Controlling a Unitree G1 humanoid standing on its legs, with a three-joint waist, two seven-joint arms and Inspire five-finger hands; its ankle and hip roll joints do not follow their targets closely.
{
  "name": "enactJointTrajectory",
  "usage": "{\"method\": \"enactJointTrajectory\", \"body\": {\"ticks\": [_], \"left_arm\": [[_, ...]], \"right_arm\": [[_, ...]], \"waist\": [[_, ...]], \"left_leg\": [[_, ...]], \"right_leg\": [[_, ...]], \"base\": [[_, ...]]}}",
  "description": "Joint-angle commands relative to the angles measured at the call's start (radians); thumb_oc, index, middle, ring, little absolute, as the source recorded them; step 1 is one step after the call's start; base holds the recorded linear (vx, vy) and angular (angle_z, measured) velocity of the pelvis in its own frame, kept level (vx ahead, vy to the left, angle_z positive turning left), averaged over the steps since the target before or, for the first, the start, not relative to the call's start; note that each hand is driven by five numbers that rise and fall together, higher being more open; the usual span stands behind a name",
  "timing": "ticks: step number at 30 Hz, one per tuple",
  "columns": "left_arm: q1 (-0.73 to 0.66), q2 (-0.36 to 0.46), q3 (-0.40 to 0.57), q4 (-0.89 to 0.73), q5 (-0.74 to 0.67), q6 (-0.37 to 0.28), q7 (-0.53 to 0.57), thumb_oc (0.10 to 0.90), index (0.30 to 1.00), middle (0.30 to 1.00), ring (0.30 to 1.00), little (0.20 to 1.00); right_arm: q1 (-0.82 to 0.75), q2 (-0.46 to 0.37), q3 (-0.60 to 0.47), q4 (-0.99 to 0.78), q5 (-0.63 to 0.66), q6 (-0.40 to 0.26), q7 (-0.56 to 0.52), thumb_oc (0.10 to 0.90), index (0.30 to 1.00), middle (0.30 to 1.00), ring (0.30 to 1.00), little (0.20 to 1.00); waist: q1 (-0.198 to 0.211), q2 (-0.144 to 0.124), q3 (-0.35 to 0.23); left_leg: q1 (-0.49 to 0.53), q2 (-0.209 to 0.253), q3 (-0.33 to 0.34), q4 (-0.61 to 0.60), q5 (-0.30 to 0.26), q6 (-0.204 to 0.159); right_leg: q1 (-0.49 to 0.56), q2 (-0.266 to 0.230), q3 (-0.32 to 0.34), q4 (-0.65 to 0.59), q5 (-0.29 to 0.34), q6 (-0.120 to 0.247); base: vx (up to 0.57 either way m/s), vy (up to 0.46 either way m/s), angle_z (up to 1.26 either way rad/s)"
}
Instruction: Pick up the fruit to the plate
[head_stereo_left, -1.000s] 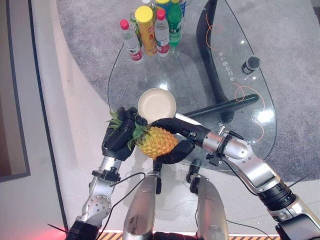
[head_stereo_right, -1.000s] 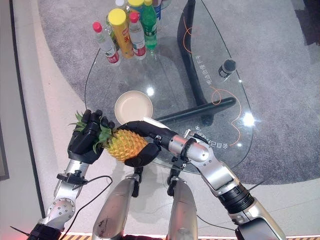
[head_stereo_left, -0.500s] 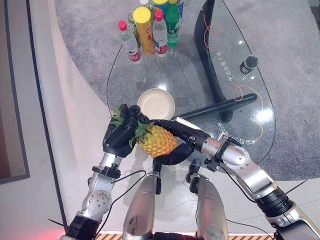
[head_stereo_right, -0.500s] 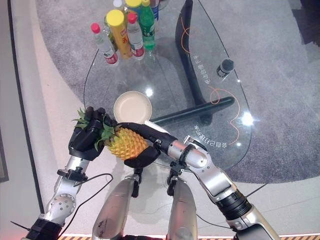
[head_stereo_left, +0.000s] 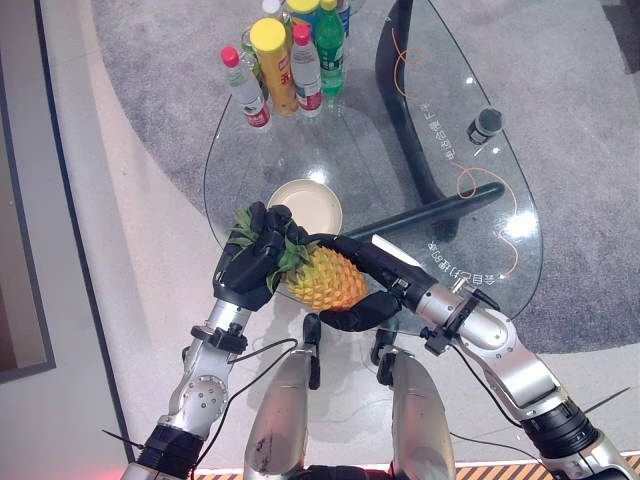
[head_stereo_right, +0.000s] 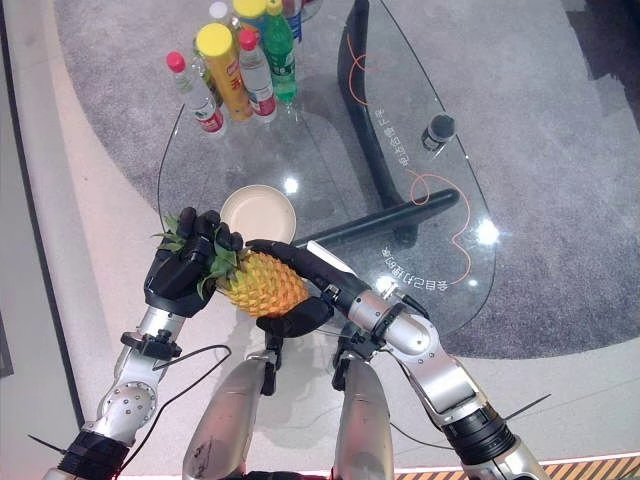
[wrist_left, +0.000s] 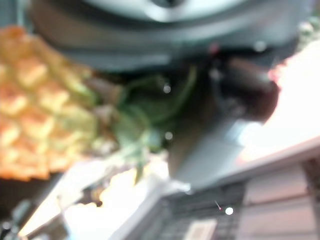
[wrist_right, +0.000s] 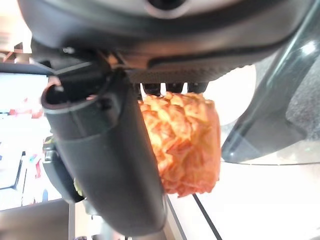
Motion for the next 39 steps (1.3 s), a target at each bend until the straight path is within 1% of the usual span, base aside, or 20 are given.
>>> {"method": "enactJointTrajectory", "body": {"ticks": [1, 6, 13, 16, 19, 22, 23, 28, 31, 32, 33, 35, 37, 38, 39], "left_arm": [[-0.028, -0.020, 0.037, -0.255, -0.021, -0.056, -0.162, 0.100, 0.300, 0.300, 0.300, 0.200], [-0.009, -0.012, 0.059, -0.252, -0.019, -0.058, -0.173, 0.100, 0.300, 0.300, 0.300, 0.200], [-0.006, -0.008, 0.090, -0.245, -0.009, -0.069, -0.173, 0.100, 0.300, 0.300, 0.300, 0.200], [-0.001, -0.004, 0.103, -0.243, -0.004, -0.076, -0.175, 0.100, 0.300, 0.300, 0.300, 0.200], [0.002, 0.000, 0.115, -0.243, 0.019, -0.105, -0.168, 0.100, 0.300, 0.300, 0.300, 0.200], [-0.002, 0.006, 0.134, -0.244, 0.056, -0.166, -0.149, 0.100, 0.300, 0.300, 0.300, 0.200], [-0.006, 0.011, 0.138, -0.242, 0.069, -0.192, -0.136, 0.100, 0.300, 0.300, 0.300, 0.200], [-0.034, 0.021, 0.156, -0.226, 0.120, -0.252, -0.088, 0.100, 0.300, 0.300, 0.300, 0.200], [-0.052, 0.022, 0.166, -0.214, 0.206, -0.306, -0.018, 0.100, 0.300, 0.300, 0.300, 0.200], [-0.055, 0.027, 0.169, -0.213, 0.250, -0.326, 0.025, 0.100, 0.300, 0.300, 0.300, 0.200], [-0.057, 0.032, 0.175, -0.208, 0.280, -0.337, 0.074, 0.100, 0.300, 0.300, 0.300, 0.200], [-0.056, 0.032, 0.179, -0.202, 0.304, -0.337, 0.128, 0.100, 0.300, 0.300, 0.300, 0.200], [-0.058, 0.033, 0.189, -0.187, 0.327, -0.346, 0.151, 0.100, 0.300, 0.300, 0.300, 0.200], [-0.058, 0.030, 0.192, -0.178, 0.365, -0.361, 0.177, 0.100, 0.300, 0.300, 0.300, 0.200], [-0.058, 0.028, 0.193, -0.178, 0.391, -0.369, 0.199, 0.100, 0.300, 0.300, 0.300, 0.200]], "right_arm": [[0.000, -0.042, -0.147, -0.072, -0.002, -0.060, -0.109, 0.800, 0.900, 0.900, 0.900, 0.900], [0.050, -0.053, -0.209, -0.064, -0.012, -0.076, -0.146, 0.800, 0.900, 0.900, 0.900, 0.900], [0.083, -0.059, -0.257, -0.054, -0.021, -0.063, -0.155, 0.800, 0.900, 0.900, 0.900, 0.900], [0.102, -0.056, -0.269, -0.048, -0.017, -0.062, -0.155, 0.800, 0.900, 0.900, 0.900, 0.900], [0.115, -0.055, -0.273, -0.044, -0.015, -0.058, -0.143, 0.800, 0.900, 0.900, 0.900, 0.900], [0.123, -0.053, -0.268, -0.048, -0.010, -0.044, -0.119, 0.800, 0.900, 0.900, 0.900, 0.900], [0.121, -0.055, -0.263, -0.046, -0.007, -0.038, -0.111, 0.800, 0.900, 0.900, 0.900, 0.900], [0.114, -0.050, -0.235, -0.027, -0.004, -0.021, -0.088, 0.800, 0.900, 0.900, 0.900, 0.900], [0.107, -0.045, -0.215, -0.020, -0.002, -0.001, -0.090, 0.800, 0.900, 0.900, 0.900, 0.900], [0.105, -0.046, -0.209, -0.021, 0.001, 0.010, -0.088, 0.800, 0.900, 0.900, 0.900, 0.900], [0.105, -0.047, -0.202, -0.016, 0.003, 0.015, -0.085, 0.800, 0.900, 0.900, 0.900, 0.900], [0.106, -0.046, -0.194, -0.008, 0.007, 0.027, -0.074, 0.800, 0.900, 0.900, 0.900, 0.900], [0.109, -0.043, -0.179, 0.007, 0.003, 0.041, -0.057, 0.800, 0.900, 0.900, 0.900, 0.900], [0.110, -0.041, -0.167, 0.016, -0.006, 0.066, -0.040, 0.800, 0.900, 0.900, 0.900, 0.900], [0.111, -0.039, -0.158, 0.020, -0.007, 0.078, -0.031, 0.800, 0.900, 0.900, 0.900, 0.900]], "waist": [[-0.006, 0.016, -0.027], [-0.014, 0.014, -0.027], [-0.026, 0.011, -0.027], [-0.029, 0.010, -0.027], [-0.030, 0.011, -0.027], [-0.031, 0.012, -0.027], [-0.031, 0.012, -0.027], [-0.029, 0.015, -0.027], [-0.029, 0.016, -0.027], [-0.028, 0.016, -0.027], [-0.027, 0.017, -0.027], [-0.026, 0.016, -0.027], [-0.026, 0.015, -0.027], [-0.025, 0.014, -0.027], [-0.024, 0.014, -0.027]], "left_leg": [[0.039, -0.069, 0.027, 0.067, -0.119, 0.040], [0.044, -0.067, 0.030, 0.064, -0.122, 0.042], [0.041, -0.060, 0.034, 0.065, -0.120, 0.042], [0.044, -0.057, 0.036, 0.069, -0.127, 0.042], [0.045, -0.057, 0.035, 0.068, -0.126, 0.043], [0.040, -0.056, 0.035, 0.071, -0.126, 0.041], [0.040, -0.055, 0.035, 0.072, -0.126, 0.040], [0.032, -0.055, 0.032, 0.080, -0.126, 0.037], [0.022, -0.057, 0.029, 0.084, -0.121, 0.037], [0.020, -0.057, 0.029, 0.086, -0.121, 0.037], [0.018, -0.057, 0.029, 0.088, -0.120, 0.036], [0.017, -0.057, 0.028, 0.095, -0.126, 0.037], [0.012, -0.055, 0.032, 0.100, -0.127, 0.036], [0.006, -0.053, 0.033, 0.103, -0.127, 0.035], [0.002, -0.053, 0.032, 0.104, -0.126, 0.035]], "right_leg": [[0.044, 0.045, -0.050, 0.065, -0.001, 0.044], [0.042, 0.044, -0.049, 0.071, 0.004, 0.050], [0.035, 0.045, -0.046, 0.074, 0.009, 0.053], [0.036, 0.044, -0.044, 0.082, 0.002, 0.056], [0.035, 0.044, -0.043, 0.085, 0.001, 0.056], [0.027, 0.043, -0.041, 0.093, -0.002, 0.056], [0.027, 0.043, -0.040, 0.094, -0.004, 0.056], [0.018, 0.043, -0.036, 0.104, -0.011, 0.054], [0.009, 0.045, -0.031, 0.106, -0.010, 0.051], [0.007, 0.045, -0.031, 0.108, -0.011, 0.051], [0.007, 0.045, -0.030, 0.108, -0.012, 0.050], [0.006, 0.045, -0.028, 0.114, -0.019, 0.052], [0.002, 0.044, -0.027, 0.116, -0.020, 0.053], [-0.002, 0.043, -0.026, 0.117, -0.021, 0.052], [-0.006, 0.044, -0.025, 0.118, -0.023, 0.052]], "base": [[0.00, 0.000, 0.00], [0.00, 0.000, 0.00], [0.00, 0.000, 0.00], [0.00, 0.000, 0.00], [0.00, 0.000, 0.00], [0.00, 0.005, -0.01], [0.00, 0.000, 0.00], [0.00, 0.000, 0.00], [0.00, 0.000, 0.00], [0.00, 0.000, 0.00], [0.03, 0.020, 0.01], [0.02, 0.008, 0.00], [0.00, 0.000, 0.00], [0.00, 0.000, 0.00], [0.00, 0.000, 0.00]]}}
